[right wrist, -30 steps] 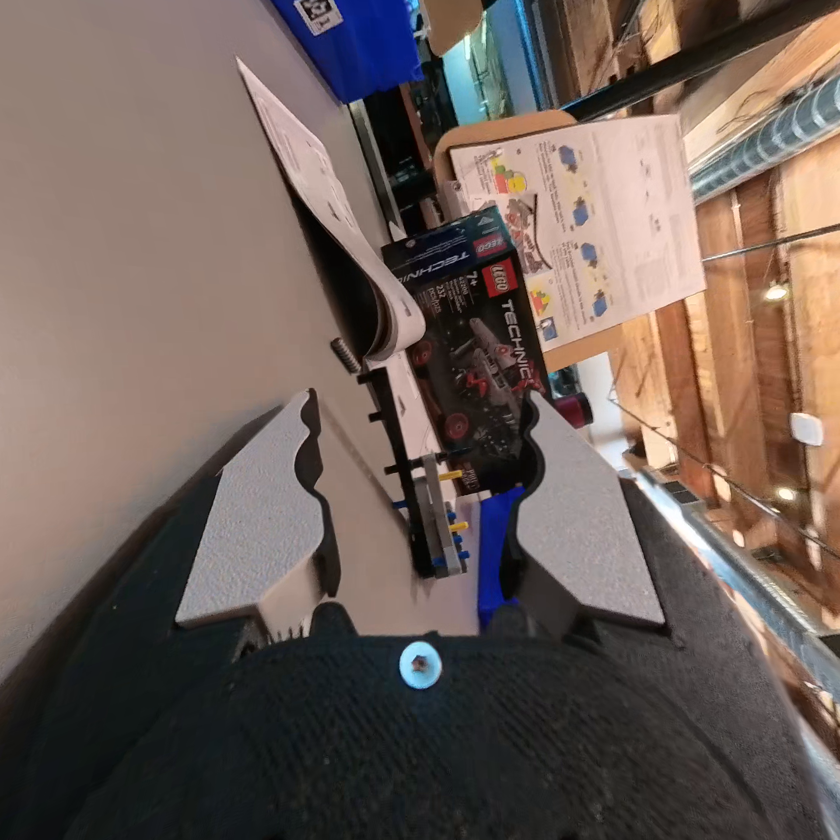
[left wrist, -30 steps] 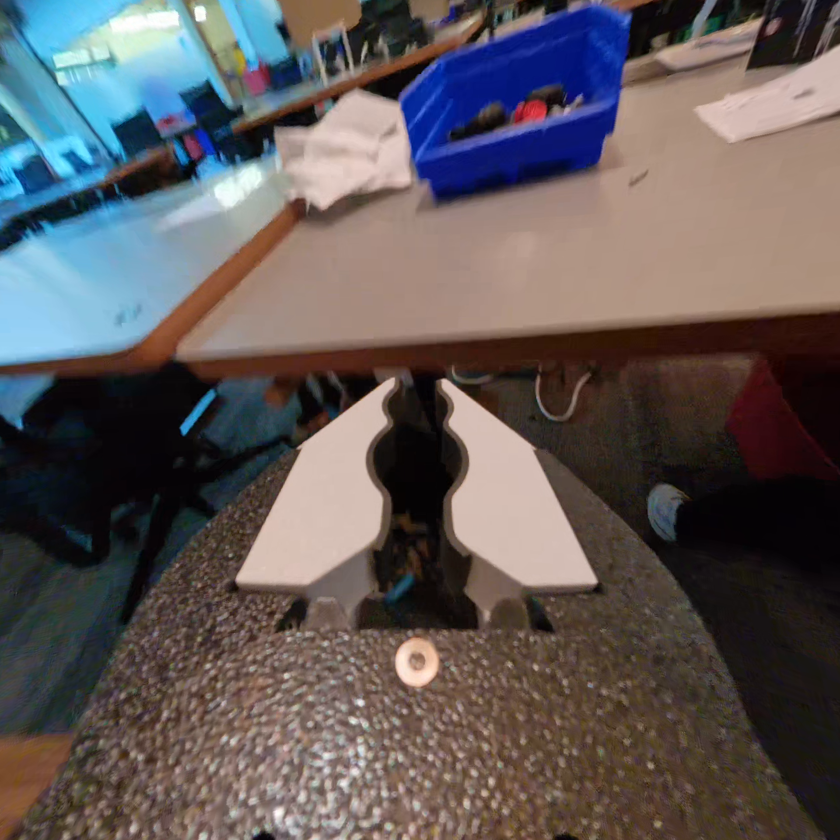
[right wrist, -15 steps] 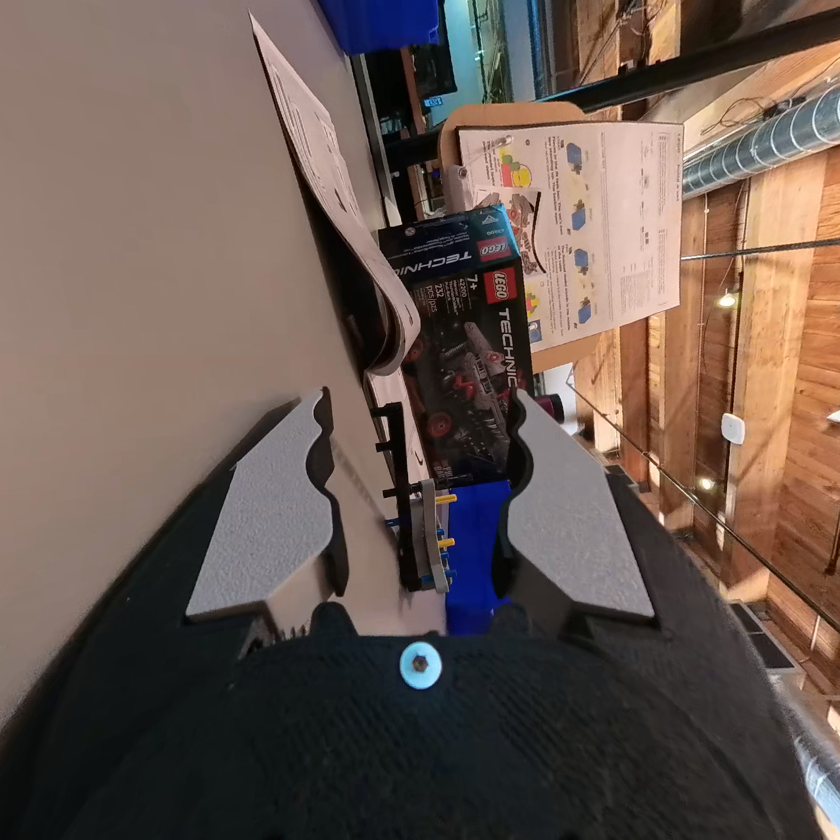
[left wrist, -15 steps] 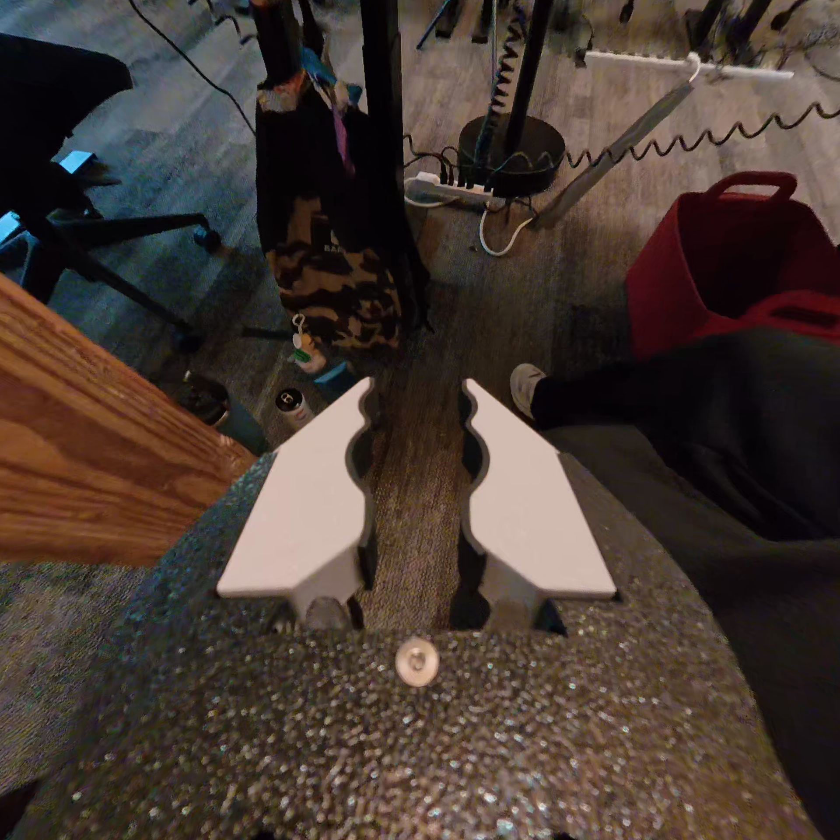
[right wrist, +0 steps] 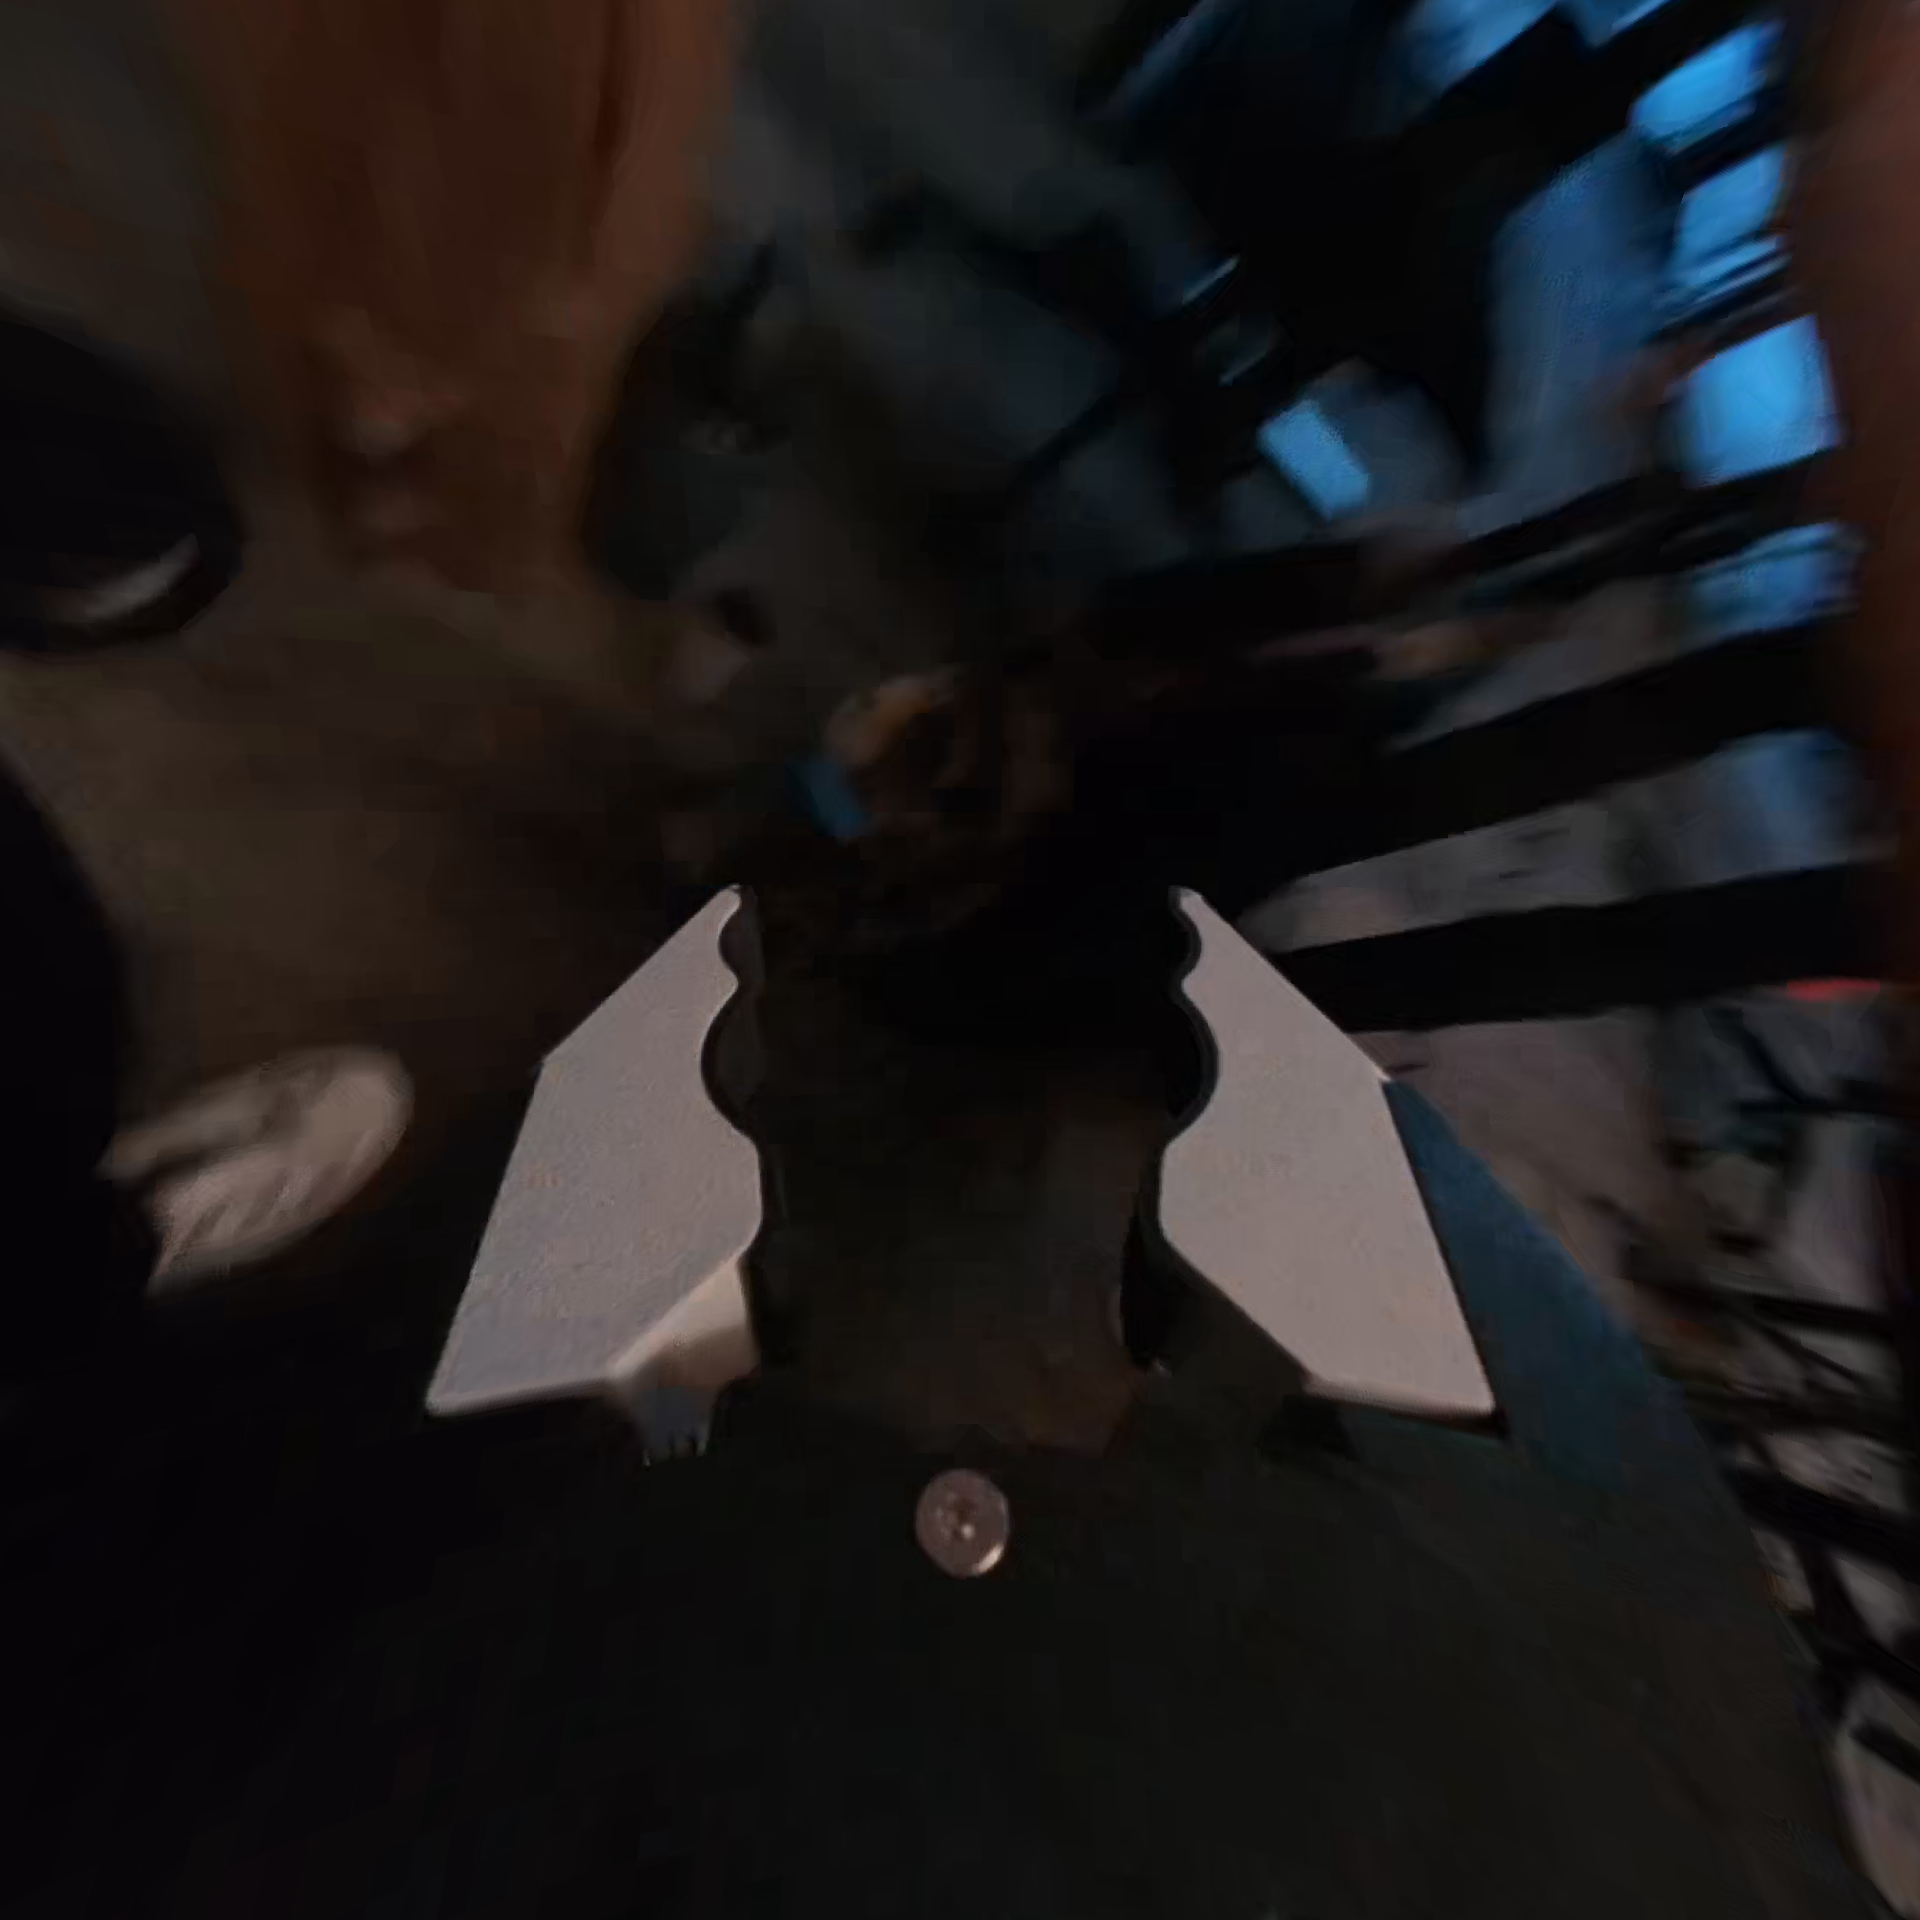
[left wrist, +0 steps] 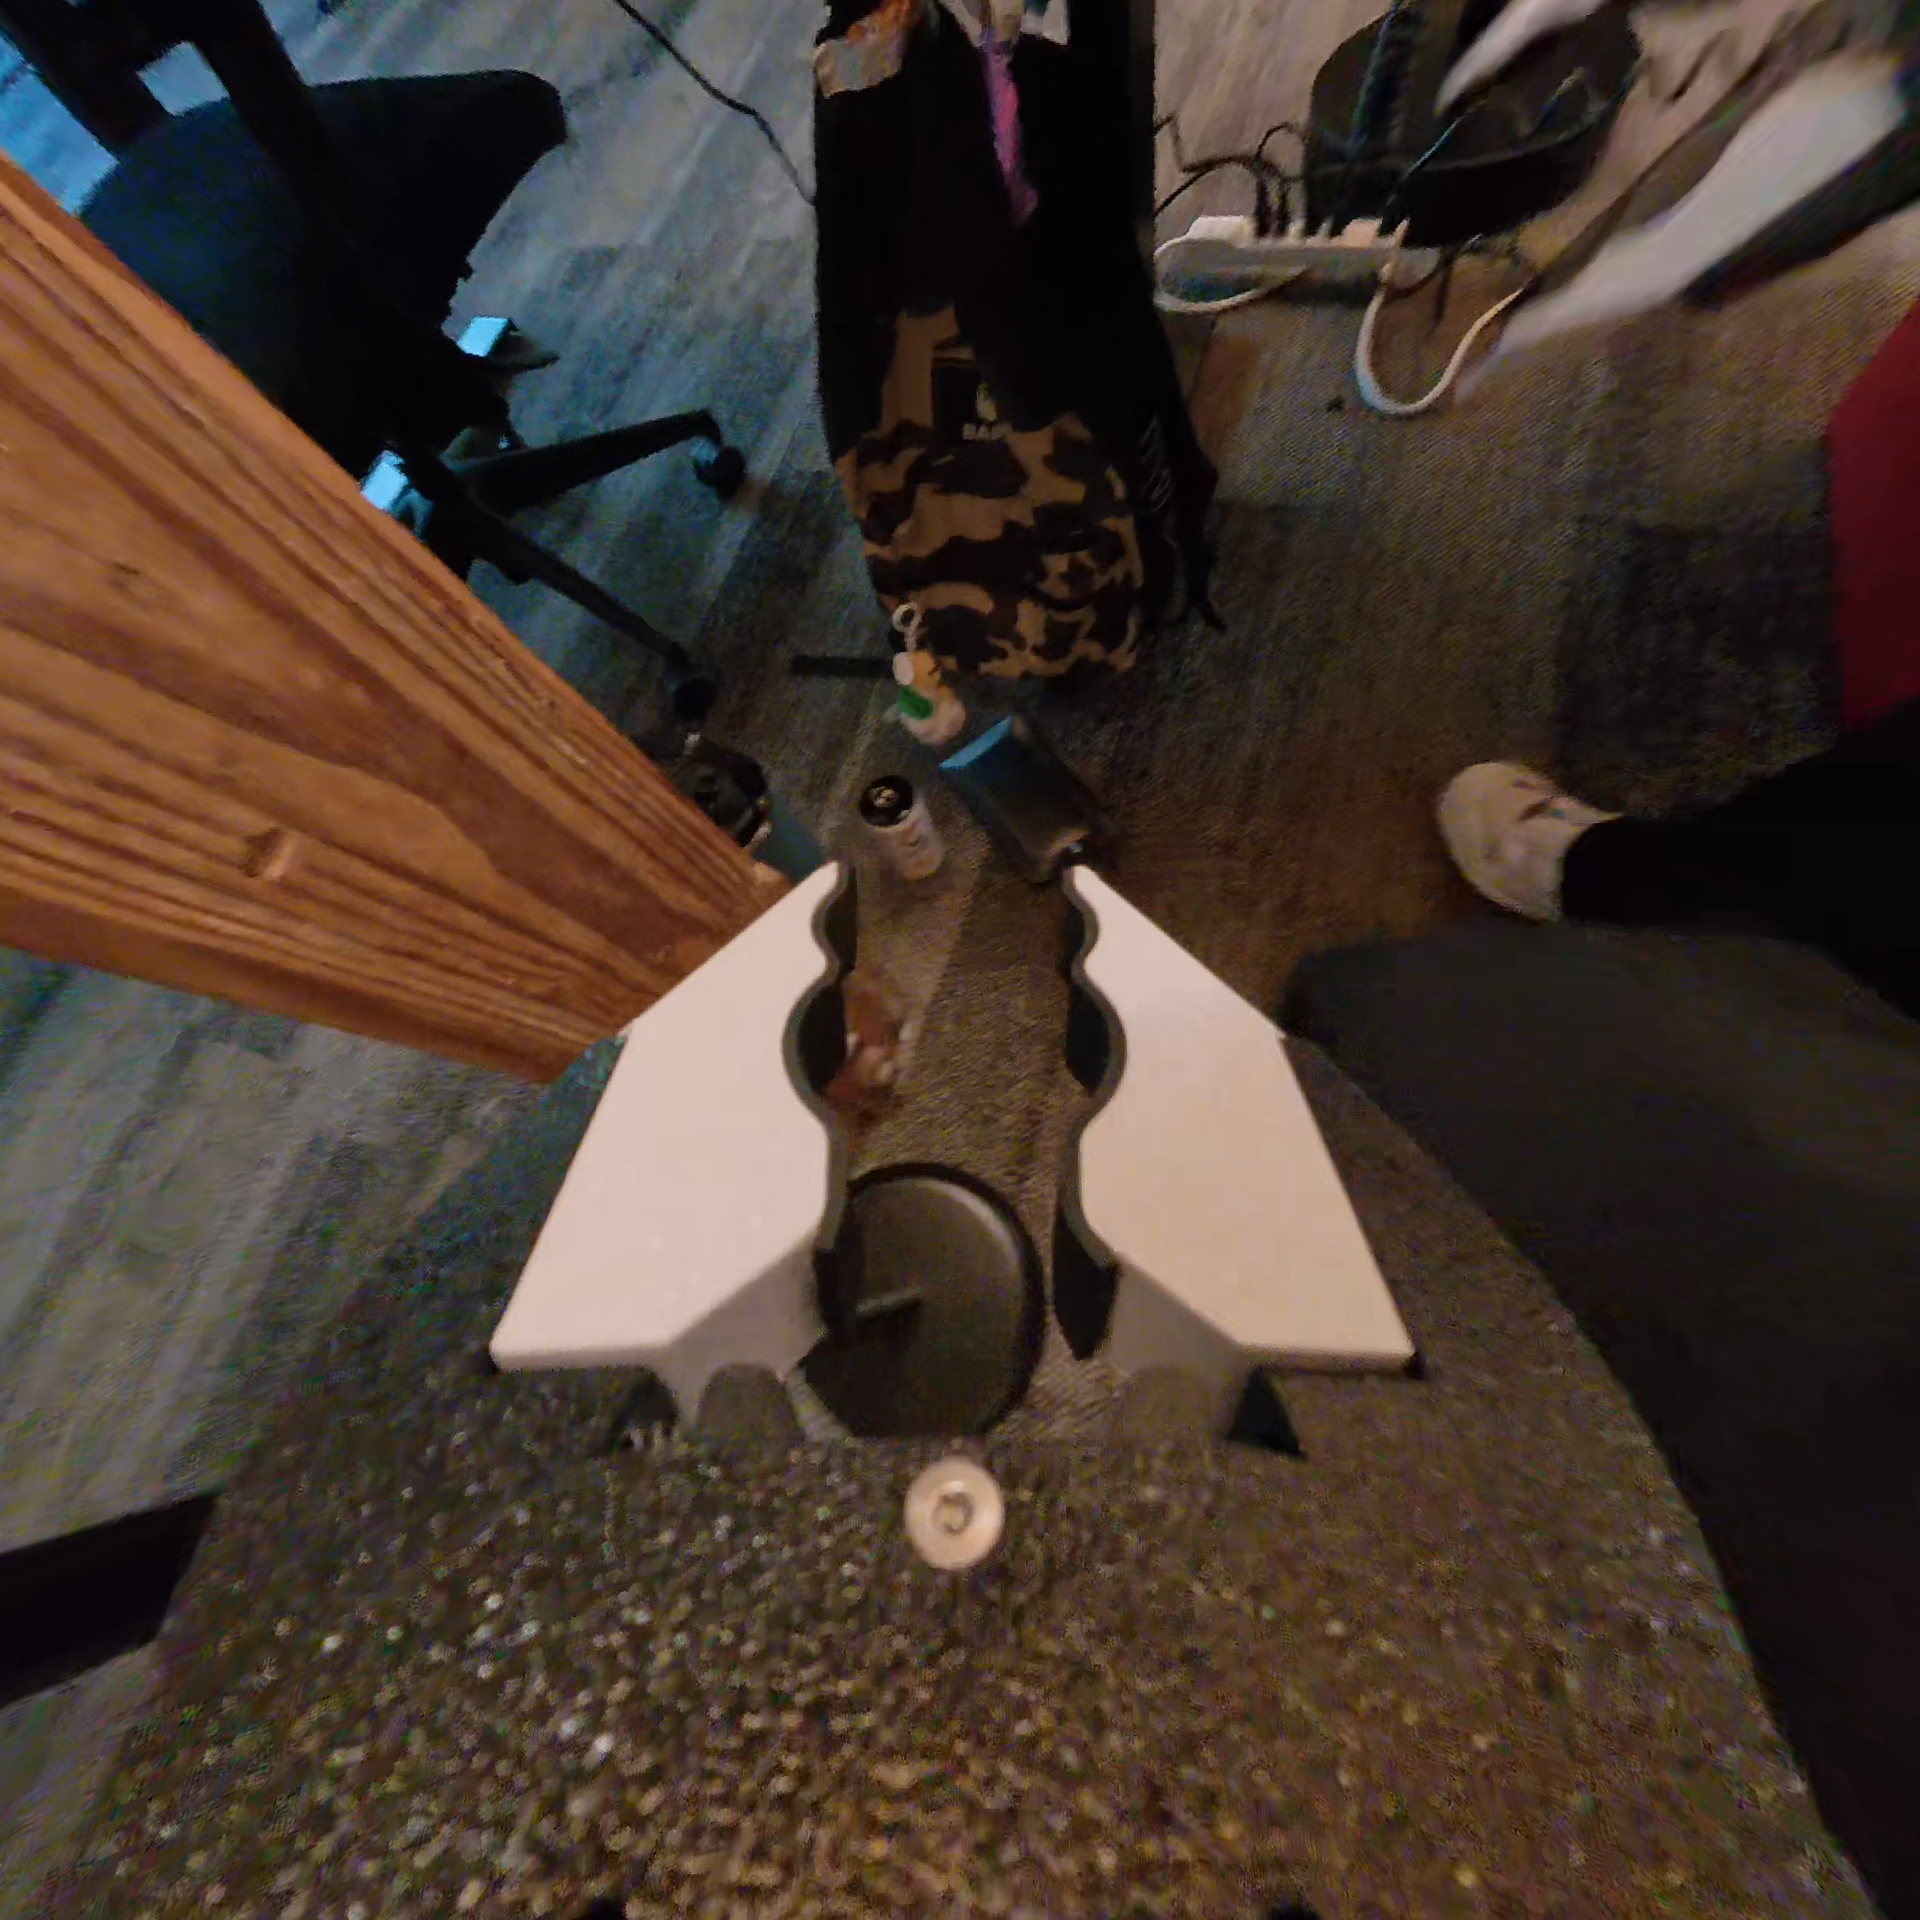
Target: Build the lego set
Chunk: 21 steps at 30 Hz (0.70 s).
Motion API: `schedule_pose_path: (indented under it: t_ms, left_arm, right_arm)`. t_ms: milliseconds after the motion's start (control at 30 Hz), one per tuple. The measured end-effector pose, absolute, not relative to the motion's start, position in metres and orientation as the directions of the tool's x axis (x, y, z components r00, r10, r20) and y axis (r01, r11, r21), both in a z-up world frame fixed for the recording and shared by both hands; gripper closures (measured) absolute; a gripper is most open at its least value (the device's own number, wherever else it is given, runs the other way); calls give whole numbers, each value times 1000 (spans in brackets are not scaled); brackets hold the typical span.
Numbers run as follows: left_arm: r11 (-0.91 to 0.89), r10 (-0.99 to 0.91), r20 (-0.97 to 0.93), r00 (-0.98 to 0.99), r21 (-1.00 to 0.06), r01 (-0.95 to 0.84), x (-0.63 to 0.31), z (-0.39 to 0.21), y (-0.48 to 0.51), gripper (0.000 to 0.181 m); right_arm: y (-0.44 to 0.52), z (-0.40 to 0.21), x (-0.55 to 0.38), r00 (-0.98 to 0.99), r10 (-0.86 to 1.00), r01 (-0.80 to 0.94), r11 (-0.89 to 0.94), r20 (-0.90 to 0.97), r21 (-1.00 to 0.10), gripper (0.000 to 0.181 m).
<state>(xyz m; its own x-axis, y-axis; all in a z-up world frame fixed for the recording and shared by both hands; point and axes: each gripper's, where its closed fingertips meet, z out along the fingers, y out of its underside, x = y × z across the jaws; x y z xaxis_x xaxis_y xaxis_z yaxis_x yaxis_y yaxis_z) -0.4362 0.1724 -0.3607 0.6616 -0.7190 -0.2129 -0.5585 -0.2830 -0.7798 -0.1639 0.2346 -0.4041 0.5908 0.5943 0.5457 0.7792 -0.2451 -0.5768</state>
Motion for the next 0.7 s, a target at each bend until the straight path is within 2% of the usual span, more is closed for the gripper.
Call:
schedule_pose_path:
  t_ms: [33, 100, 233, 300, 367, 467, 567, 633, 700]
  left_arm:
    - [-274, -707, -253, 660, -763, -586, -444, -362, 178, 144]
    - [-274, -690, -308, 654, -725, -631, -458, -372, 186, 144]
    - [-352, -665, -340, 665, -642, -681, -485, -400, 205, 145]
    - [-373, -637, -379, 671, -611, -699, -498, -403, 214, 145]
    - [-422, -596, -394, 700, -588, -690, -515, -408, 220, 146]
    - [-567, -536, -283, 795, -578, -588, -538, -423, 217, 147]
    - [-643, -532, -85, 843, -607, -467, -516, -418, 211, 143]
    - [-646, -519, -55, 853, -629, -433, -503, -419, 219, 146]
    - [-685, -529, -15, 848, -582, -437, -491, -431, 221, 138]
  right_arm:
    - [246, -456, -165, 552, 667, 811, -292, 500, -507, 101]
    - [273, -542, -146, 519, 737, 846, -372, 433, -381, 99]
    - [326, -658, -75, 686, 672, 728, -637, 279, -255, 97]
    - [339, -703, -26, 773, 590, 627, -766, 233, -142, 93]
    - [342, -737, 26, 845, 482, 503, -864, 230, -36, 99]
    - [334, -773, 91, 908, 345, 336, -938, 238, 79, 99]
    - [338, -783, 147, 935, 217, 197, -976, 280, 97, 103]
    - [351, -791, 171, 958, 101, 91, -995, 270, 46, 105]
    - [372, -800, 203, 945, 95, 90, -996, 313, 30, 111]
